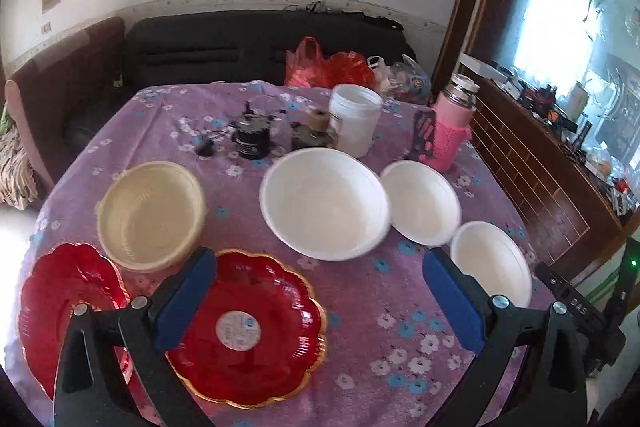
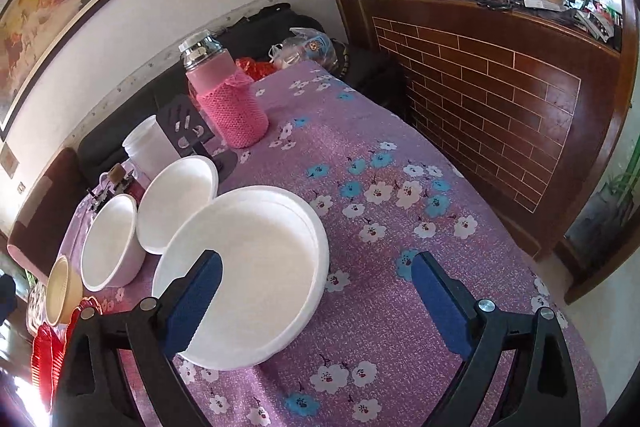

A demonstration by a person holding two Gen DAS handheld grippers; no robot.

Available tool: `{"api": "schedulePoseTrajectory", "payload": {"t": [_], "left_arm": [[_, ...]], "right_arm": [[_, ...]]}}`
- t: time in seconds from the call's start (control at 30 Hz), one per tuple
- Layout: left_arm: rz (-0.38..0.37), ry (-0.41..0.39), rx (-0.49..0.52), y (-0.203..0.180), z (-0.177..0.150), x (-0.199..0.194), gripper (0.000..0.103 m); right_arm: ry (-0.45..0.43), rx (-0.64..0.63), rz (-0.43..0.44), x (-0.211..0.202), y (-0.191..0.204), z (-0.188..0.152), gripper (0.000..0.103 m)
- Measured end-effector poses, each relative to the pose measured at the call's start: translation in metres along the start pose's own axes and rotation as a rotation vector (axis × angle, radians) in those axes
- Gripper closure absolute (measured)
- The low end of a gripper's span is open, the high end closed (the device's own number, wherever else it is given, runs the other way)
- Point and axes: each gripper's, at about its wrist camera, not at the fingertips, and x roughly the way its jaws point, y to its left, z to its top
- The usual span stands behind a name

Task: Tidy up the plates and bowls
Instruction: 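Grasp the rim of the small red gold-rimmed plate with the right gripper, then lift the red plate and lower it onto the large red plate, open right gripper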

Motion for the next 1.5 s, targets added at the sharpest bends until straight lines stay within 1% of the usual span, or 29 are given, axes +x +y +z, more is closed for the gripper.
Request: {"api": "schedulePoseTrajectory", "payload": {"t": [0.1,0.2,0.23,0.3,0.37,0.43,0.47,0.5,0.57,0.6,0.63,0.7,0.73,0.77,0.8,0.83,0.9,0.97,1.13,1.17,1.23,1.27,1.3,1.33,1.5], "left_arm": [[0.071,-0.008,-0.007,0.039,0.008,-0.007,0.000],[0.105,0.016,-0.013,0.070,0.003,-0.009,0.000],[0.107,0.044,-0.011,0.078,-0.001,-0.005,0.000],[0.103,0.096,-0.023,0.090,-0.013,0.005,0.000],[0.084,0.138,-0.048,0.102,-0.024,0.014,0.002],[0.061,0.161,-0.082,0.111,-0.033,0.017,0.010],[0.048,0.168,-0.102,0.115,-0.036,0.018,0.010],[0.034,0.171,-0.120,0.120,-0.037,0.017,0.010],[0.018,0.169,-0.140,0.126,-0.040,0.013,0.010],[0.014,0.165,-0.140,0.126,-0.041,0.011,0.010],[0.009,0.161,-0.138,0.126,-0.042,0.008,0.010],[-0.004,0.156,-0.140,0.127,-0.041,0.007,0.010],[-0.012,0.155,-0.141,0.126,-0.040,0.007,0.010],[-0.018,0.155,-0.142,0.126,-0.041,0.006,0.010],[-0.022,0.155,-0.143,0.125,-0.042,0.007,0.010],[-0.027,0.157,-0.143,0.124,-0.042,0.008,0.010],[-0.037,0.164,-0.144,0.121,-0.045,0.009,0.010],[-0.051,0.176,-0.141,0.117,-0.048,0.012,0.010],[-0.109,0.223,-0.105,0.091,-0.062,0.021,0.010],[-0.123,0.236,-0.103,0.085,-0.065,0.024,0.012],[-0.153,0.273,-0.094,0.072,-0.071,0.032,0.028],[-0.160,0.295,-0.088,0.065,-0.074,0.038,0.032],[-0.166,0.312,-0.080,0.059,-0.077,0.042,0.037],[-0.168,0.323,-0.071,0.054,-0.080,0.046,0.040],[-0.148,0.348,-0.040,0.033,-0.091,0.064,0.041]], "right_arm": [[-0.015,-0.047,0.042,-0.011,0.020,0.002,0.006],[0.008,-0.100,0.135,-0.016,0.054,-0.002,0.005],[0.027,-0.121,0.174,-0.016,0.068,-0.006,0.005],[0.095,-0.160,0.269,-0.008,0.101,-0.019,0.005],[0.193,-0.184,0.365,0.005,0.137,-0.039,0.006],[0.272,-0.202,0.406,0.018,0.165,-0.058,0.011],[0.309,-0.219,0.411,0.025,0.181,-0.069,0.019],[0.338,-0.240,0.403,0.033,0.196,-0.079,0.024],[0.388,-0.265,0.368,0.049,0.217,-0.093,0.028],[0.406,-0.264,0.360,0.055,0.222,-0.097,0.033],[0.425,-0.262,0.361,0.060,0.227,-0.103,0.036],[0.449,-0.253,0.362,0.071,0.236,-0.108,0.049],[0.427,-0.254,0.357,0.070,0.239,-0.109,0.060],[0.445,-0.245,0.375,0.075,0.238,-0.109,0.091],[0.471,-0.229,0.383,0.077,0.237,-0.109,0.094],[0.479,-0.218,0.385,0.077,0.235,-0.110,0.094],[0.458,-0.236,0.356,0.069,0.232,-0.111,0.095],[0.459,-0.233,0.348,0.064,0.224,-0.108,0.095],[0.474,-0.227,0.307,0.047,0.187,-0.100,0.096],[0.470,-0.224,0.297,0.044,0.179,-0.099,0.096],[0.464,-0.216,0.285,0.038,0.164,-0.096,0.096],[0.462,-0.212,0.280,0.036,0.157,-0.094,0.096],[0.459,-0.206,0.272,0.035,0.150,-0.092,0.096],[0.458,-0.200,0.270,0.035,0.146,-0.091,0.096],[0.461,-0.186,0.276,0.037,0.138,-0.092,0.094]]}}
